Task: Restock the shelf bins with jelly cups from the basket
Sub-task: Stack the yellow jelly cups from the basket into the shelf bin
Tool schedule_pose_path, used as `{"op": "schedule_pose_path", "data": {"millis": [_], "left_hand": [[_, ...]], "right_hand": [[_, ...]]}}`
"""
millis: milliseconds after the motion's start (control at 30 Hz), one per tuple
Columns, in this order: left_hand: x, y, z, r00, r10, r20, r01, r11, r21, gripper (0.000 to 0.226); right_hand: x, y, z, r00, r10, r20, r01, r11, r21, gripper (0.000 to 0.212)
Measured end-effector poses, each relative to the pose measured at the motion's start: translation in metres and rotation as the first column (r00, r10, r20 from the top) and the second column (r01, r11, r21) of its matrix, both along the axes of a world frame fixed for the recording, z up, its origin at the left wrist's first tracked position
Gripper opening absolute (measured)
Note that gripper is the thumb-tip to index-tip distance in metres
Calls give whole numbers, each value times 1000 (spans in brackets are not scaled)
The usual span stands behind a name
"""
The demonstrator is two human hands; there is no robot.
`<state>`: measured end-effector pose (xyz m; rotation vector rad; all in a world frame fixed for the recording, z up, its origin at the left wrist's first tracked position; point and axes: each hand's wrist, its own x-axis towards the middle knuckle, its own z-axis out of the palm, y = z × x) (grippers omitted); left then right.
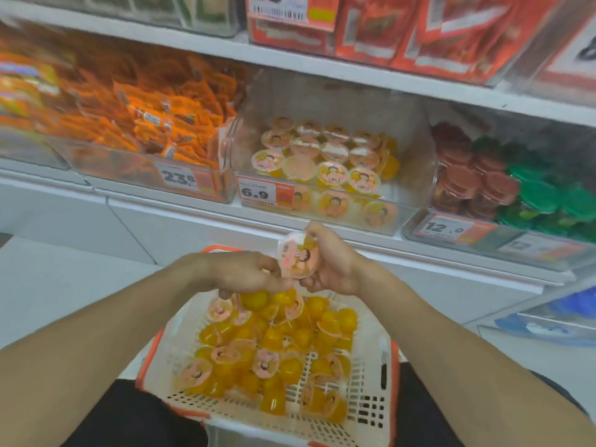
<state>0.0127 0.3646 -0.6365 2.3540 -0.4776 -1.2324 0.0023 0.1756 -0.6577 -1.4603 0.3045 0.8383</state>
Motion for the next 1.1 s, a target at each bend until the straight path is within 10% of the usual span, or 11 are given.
{"op": "schedule_pose_path", "data": {"millis": [200, 500, 700, 867, 1100], "left_hand": [[-5, -3, 13, 977, 212, -2, -192, 884, -426, 47], [4, -26, 3, 929, 340, 150, -232, 846, -481, 31], [12, -37, -5, 826, 553, 110, -370, 679, -634, 25], [16, -44, -1, 783, 622, -5, -467, 583, -665, 31], [14, -42, 4, 787, 616, 0, -435, 555, -709, 33]], "right_hand": [[-7, -20, 38, 990, 4, 141, 24, 981, -194, 63], [-9, -41, 46, 940, 190, 282, -42, 888, -457, 68], [-9, -42, 43, 869, -44, 493, 207, 937, -281, 20], [-14, -38, 42, 653, 8, 757, 414, 834, -366, 28], [-16, -36, 58, 612, -7, 791, 455, 821, -344, 12]]}}
